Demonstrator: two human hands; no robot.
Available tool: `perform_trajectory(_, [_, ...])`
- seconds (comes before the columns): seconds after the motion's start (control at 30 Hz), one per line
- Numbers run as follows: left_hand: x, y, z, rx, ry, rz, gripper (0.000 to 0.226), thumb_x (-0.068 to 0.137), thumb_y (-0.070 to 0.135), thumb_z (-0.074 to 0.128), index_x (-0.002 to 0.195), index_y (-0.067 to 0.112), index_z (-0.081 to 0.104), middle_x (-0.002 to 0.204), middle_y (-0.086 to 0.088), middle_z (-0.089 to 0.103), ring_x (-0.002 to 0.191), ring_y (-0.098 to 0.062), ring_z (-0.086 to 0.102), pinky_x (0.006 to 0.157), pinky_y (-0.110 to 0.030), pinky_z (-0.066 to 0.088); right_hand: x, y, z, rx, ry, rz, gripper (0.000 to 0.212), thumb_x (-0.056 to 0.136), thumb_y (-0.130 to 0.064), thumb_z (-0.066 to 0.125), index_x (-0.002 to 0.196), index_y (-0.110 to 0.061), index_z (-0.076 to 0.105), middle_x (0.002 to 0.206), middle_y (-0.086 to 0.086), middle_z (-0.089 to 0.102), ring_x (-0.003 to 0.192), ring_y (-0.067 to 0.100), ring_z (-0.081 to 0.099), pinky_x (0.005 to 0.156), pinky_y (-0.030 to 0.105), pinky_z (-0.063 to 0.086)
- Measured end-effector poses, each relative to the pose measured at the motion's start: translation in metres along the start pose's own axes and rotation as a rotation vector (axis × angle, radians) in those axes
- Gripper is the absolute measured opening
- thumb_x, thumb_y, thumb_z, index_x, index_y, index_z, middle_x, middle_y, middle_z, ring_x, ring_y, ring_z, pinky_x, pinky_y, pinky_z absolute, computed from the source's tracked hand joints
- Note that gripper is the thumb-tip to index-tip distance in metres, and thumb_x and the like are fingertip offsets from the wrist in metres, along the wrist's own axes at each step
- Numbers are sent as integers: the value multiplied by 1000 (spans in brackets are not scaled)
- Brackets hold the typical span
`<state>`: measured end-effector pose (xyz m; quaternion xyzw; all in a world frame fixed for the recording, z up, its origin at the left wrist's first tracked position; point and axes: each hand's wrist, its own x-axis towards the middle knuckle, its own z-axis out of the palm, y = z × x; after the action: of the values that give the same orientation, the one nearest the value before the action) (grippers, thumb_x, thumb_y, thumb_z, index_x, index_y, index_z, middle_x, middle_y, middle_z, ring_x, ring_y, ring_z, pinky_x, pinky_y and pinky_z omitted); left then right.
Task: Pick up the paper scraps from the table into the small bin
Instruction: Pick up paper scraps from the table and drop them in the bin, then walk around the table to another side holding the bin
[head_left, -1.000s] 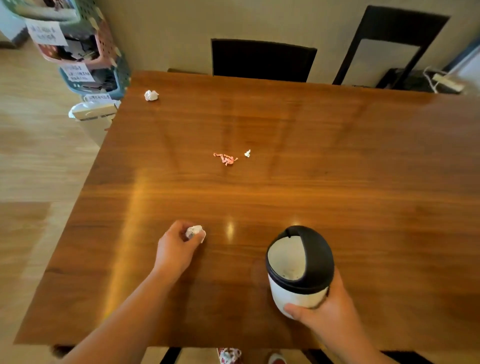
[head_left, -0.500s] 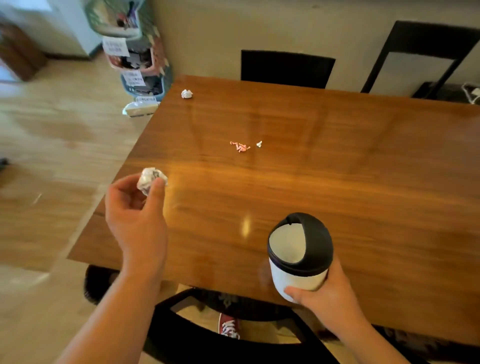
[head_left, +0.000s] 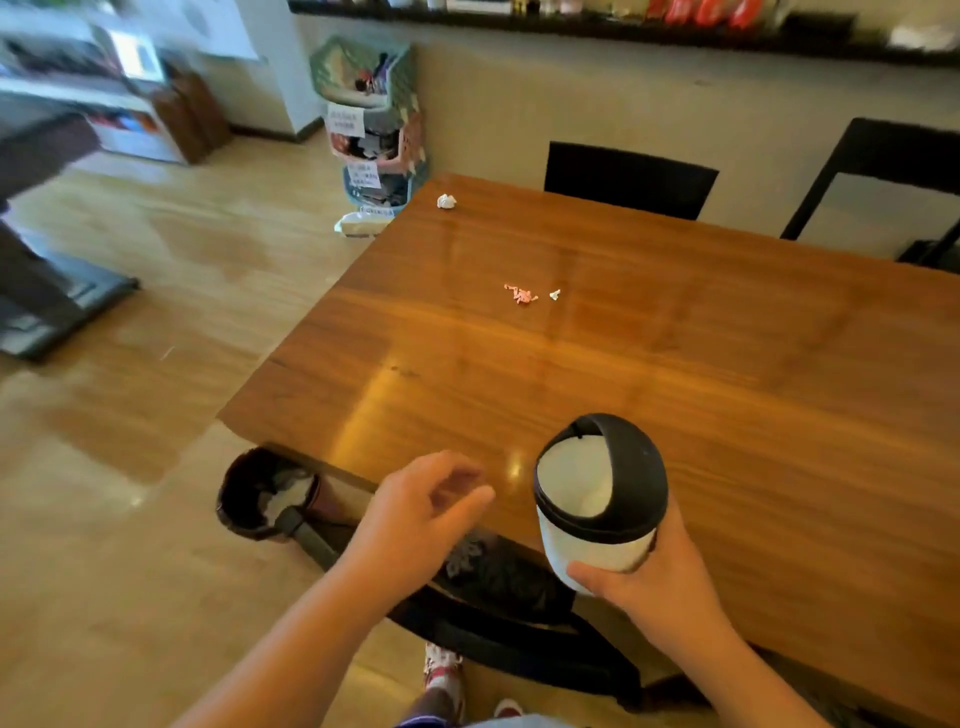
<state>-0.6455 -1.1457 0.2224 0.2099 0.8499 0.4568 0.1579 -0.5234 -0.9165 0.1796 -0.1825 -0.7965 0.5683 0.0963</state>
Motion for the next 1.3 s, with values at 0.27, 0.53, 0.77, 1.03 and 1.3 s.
perform_trajectory(0.27, [-167, -158, -18, 15, 233, -609, 10, 85, 27, 74, 83, 33, 66, 78, 8, 70, 74, -1, 64, 70, -25, 52, -11, -27, 81, -1, -325, -82, 101, 32, -56, 93, 102, -91, 29, 105, -60, 49, 94, -35, 48, 65, 7, 48])
perform_trajectory(0.53, [-361, -239, -5, -173, 460, -1225, 13, 89, 27, 70, 80, 22, 61, 83, 1, 65, 79, -13, 59, 73, -25, 47, -1, -76, 243, -104, -716, -237, 101, 33, -57, 91, 112, -82, 34, 105, -57, 50, 94, -30, 50, 71, 17, 44])
perform_trajectory(0.77, [-449, -304, -25, -372, 566, -1486, 15, 86, 33, 72, 79, 21, 65, 82, 4, 68, 77, -7, 62, 67, -21, 47, -19, -101, 433, -222, -1009, -319, 117, 33, -74, 83, 138, -42, 42, 118, -27, 56, 105, -6, 53, 72, 20, 49])
perform_trajectory(1.03, [-479, -395, -161, -359, 544, -1502, 19, 89, 36, 67, 89, 17, 66, 87, 3, 67, 81, -11, 62, 67, -24, 47, -35, -125, 568, -230, -1009, -305, 104, 40, -49, 93, 124, -71, 35, 118, -34, 56, 105, -17, 54, 74, 16, 48])
perform_trajectory(1.3, [-403, -459, -344, -285, 628, -1352, 23, 92, 38, 63, 97, 16, 67, 91, -1, 68, 85, -17, 65, 76, -34, 55, 14, -128, 620, -341, -906, -186, 106, 46, -22, 101, 113, -73, 37, 107, -35, 59, 97, -11, 58, 68, 14, 45])
